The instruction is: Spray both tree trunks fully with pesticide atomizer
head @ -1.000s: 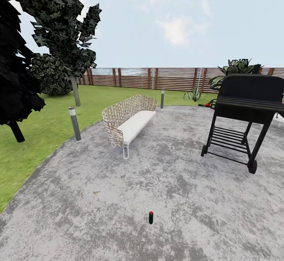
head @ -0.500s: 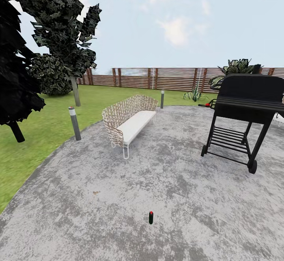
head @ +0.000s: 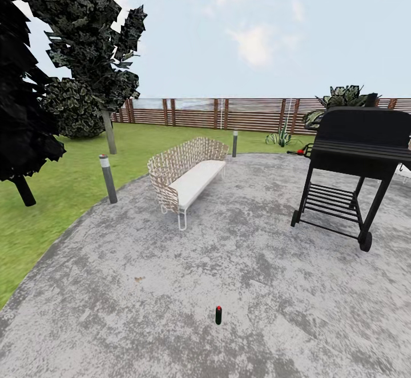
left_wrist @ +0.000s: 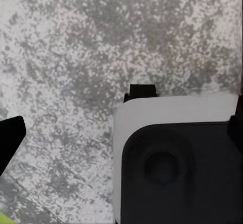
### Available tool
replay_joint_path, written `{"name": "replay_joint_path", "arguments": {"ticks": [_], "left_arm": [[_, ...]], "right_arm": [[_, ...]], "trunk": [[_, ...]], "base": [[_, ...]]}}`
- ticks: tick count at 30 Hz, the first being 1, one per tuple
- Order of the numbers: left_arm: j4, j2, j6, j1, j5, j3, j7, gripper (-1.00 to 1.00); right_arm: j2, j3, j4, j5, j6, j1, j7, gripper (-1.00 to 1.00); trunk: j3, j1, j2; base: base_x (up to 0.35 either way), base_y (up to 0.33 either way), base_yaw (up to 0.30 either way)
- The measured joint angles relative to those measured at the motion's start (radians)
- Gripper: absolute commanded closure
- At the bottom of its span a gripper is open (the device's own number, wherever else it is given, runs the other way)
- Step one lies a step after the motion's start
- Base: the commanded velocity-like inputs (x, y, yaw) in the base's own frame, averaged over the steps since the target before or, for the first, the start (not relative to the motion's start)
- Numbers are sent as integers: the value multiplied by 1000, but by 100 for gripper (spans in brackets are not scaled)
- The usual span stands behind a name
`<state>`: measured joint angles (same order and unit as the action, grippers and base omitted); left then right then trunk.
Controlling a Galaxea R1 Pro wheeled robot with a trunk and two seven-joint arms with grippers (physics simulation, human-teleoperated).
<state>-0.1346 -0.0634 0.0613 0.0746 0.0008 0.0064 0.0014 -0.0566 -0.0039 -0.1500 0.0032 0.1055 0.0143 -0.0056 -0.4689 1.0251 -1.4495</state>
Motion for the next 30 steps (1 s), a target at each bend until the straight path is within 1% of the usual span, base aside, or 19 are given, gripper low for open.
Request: {"name": "replay_joint_path", "arguments": {"ticks": [1, 2, 3, 4, 8, 12, 15, 19, 22, 25, 30], "left_arm": [[-6, 1, 6, 6, 0, 0, -1, -100], [-91, 3, 124, 21, -1, 0, -1, -100], [-132, 4, 135, 79, -1, -1, -2, -100], [-134, 5, 148, 81, -1, -1, -2, -100], [-135, 10, 166, 139, -7, -6, -8, -100], [-134, 1, 171, 158, -7, -5, -13, -100], [-132, -11, 178, 149, -6, -2, -14, -100], [-131, -15, 211, 147, -4, 0, -10, -100], [-128, -15, 226, 147, -4, 1, -4, -100], [-126, -15, 228, 148, -3, 1, -3, -100], [-125, -15, 228, 148, -3, 2, -1, -100]], "right_arm": [[-6, 0, -6, -1, 6, 0, 0, -100], [-35, -4, -47, -2, 185, 0, 0, -100], [-40, -2, -199, -2, 193, 1, 0, -100], [-40, -2, -329, -2, 194, 3, 0, -100], [-43, -3, -435, -2, 193, 28, 1, -100], [-43, -2, -456, -2, 193, 42, 1, -100], [-41, -1, -455, 0, 193, 45, 1, -100], [-40, 0, -454, 1, 195, 45, 1, -100], [-40, 1, -452, 1, 195, 45, 3, -100], [-40, 2, -431, 2, 194, 45, 9, -100], [-40, 3, -427, 2, 195, 45, 5, -100]], "trunk": [[0, 0, 0], [0, 0, 0], [0, 0, 0], [0, 0, 0], [0, 0, 0], [0, 0, 0], [0, 0, 0], [0, 0, 0], [0, 0, 0], [0, 0, 0], [0, 0, 0]], "base": [[0, 0, 0], [0, 0, 0], [0, 0, 0], [0, 0, 0], [0, 0, 0], [0, 0, 0], [0, 0, 0], [24, -8, 0], [168, -172, 0], [181, -216, 0], [178, -231, 0]]}}
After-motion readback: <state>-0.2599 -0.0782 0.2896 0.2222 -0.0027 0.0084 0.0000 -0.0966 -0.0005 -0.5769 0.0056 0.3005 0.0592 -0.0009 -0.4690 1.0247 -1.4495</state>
